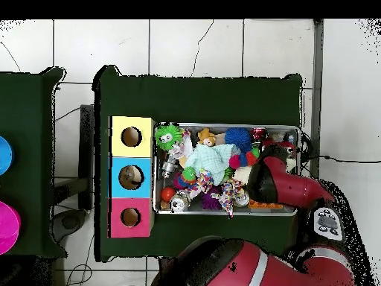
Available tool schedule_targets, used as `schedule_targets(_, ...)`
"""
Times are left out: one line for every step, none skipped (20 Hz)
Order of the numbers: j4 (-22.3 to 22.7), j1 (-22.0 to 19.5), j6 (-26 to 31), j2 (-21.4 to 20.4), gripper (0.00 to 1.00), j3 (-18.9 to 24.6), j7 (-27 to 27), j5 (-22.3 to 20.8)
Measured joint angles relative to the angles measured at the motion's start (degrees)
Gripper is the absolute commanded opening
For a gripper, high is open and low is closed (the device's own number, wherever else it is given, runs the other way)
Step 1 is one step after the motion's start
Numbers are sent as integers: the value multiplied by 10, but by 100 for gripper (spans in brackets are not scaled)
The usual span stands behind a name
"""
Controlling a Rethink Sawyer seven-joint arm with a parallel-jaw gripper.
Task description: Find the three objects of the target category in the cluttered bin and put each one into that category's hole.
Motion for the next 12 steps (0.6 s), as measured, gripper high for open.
schedule_targets(0, 0, 0, 0, 100, 3, 0, 0)
schedule_targets(0, -1, 0, 1, 100, 6, 0, -1)
schedule_targets(-1, -2, 0, 1, 100, 8, 0, -2)
schedule_targets(-1, -3, 0, 2, 100, 11, 0, -3)
schedule_targets(-4, -6, 0, 5, 100, 16, 0, -6)
schedule_targets(-5, -7, 0, 6, 100, 18, 0, -6)
schedule_targets(-7, -9, 0, 9, 100, 19, 0, -6)
schedule_targets(-8, -9, 0, 10, 100, 19, 0, -6)
schedule_targets(-13, -13, 0, 16, 100, 20, 0, -6)
schedule_targets(-16, -14, 0, 20, 100, 20, 0, -6)
schedule_targets(-18, -15, 0, 22, 100, 20, 0, -6)
schedule_targets(-20, -16, 0, 25, 100, 20, 0, -6)
